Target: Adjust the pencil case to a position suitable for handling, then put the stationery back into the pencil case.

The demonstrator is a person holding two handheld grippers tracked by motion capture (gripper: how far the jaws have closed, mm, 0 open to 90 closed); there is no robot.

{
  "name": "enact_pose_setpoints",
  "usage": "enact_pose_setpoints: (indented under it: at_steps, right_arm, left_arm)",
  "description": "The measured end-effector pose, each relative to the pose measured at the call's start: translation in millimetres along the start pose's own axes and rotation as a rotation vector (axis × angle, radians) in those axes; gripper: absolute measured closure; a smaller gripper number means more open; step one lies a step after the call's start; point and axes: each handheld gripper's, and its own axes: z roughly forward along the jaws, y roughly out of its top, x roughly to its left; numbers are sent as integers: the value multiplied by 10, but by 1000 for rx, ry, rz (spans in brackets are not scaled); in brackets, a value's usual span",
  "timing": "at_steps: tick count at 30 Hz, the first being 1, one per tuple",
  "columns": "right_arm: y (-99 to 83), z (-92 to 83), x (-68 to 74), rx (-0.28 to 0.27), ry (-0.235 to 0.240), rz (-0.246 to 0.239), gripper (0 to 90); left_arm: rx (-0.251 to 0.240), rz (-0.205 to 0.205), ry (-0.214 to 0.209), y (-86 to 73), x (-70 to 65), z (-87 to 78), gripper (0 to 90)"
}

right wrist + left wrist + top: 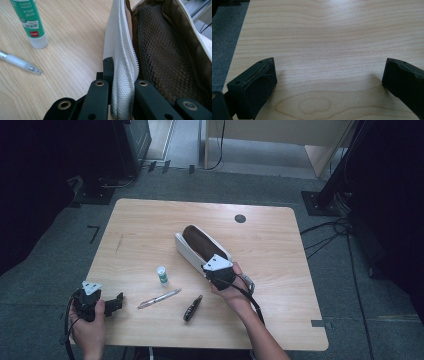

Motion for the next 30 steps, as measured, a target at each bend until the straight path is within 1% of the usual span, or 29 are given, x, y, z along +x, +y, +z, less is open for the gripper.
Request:
enact_pose_setpoints:
  at_steps: [1,3,5,8,9,10,11,13,14,15,16,17,20,23,24,26,30]
  right_arm:
    - [-6,6,-1,-3,0,-1,854]
    - [-18,20,11,-17,2,11,800]
    - [-21,31,18,-25,5,26,672]
    - [-8,20,46,-27,27,40,528]
    - [2,12,57,-28,32,40,466]
    - [12,-1,65,-29,30,38,399]
    - [21,-22,79,-35,21,50,365]
    - [35,-70,91,-44,14,66,343]
    - [43,-89,97,-51,7,68,314]
    - [53,-129,106,-59,-11,73,270]
    - [53,-129,106,-59,-11,73,270]
    - [56,-146,107,-59,-13,77,249]
    - [62,-221,102,-65,-19,118,177]
    - [54,-285,97,-68,-22,152,134]
    - [48,-319,102,-70,-21,172,133]
    - [32,-375,109,-71,-26,183,123]
    - [-1,-451,144,-60,-40,219,56]
  left_arm:
    - [0,0,0,0,0,0,0]
    - [-1,0,-1,-1,-2,0,0]
    - [-1,0,-1,-1,-3,0,0]
    - [-1,0,-2,-1,-4,0,0]
    - [-1,1,-2,-1,-4,0,0]
    - [-1,1,-2,0,-4,0,0]
    - [0,1,-2,0,-3,0,0]
    - [0,1,-2,0,-4,0,0]
    - [-1,1,-2,-1,-4,0,0]
    - [0,1,-2,0,-3,0,0]
    - [-1,1,-2,-1,-4,0,0]
    - [0,1,-2,-1,-4,0,0]
    - [0,1,-2,-1,-3,0,0]
    - [0,1,-2,-1,-4,0,0]
    - [0,1,-2,-1,-4,0,0]
    - [-1,0,-2,-1,-4,0,0]
    - [0,1,-2,-1,-4,0,0]
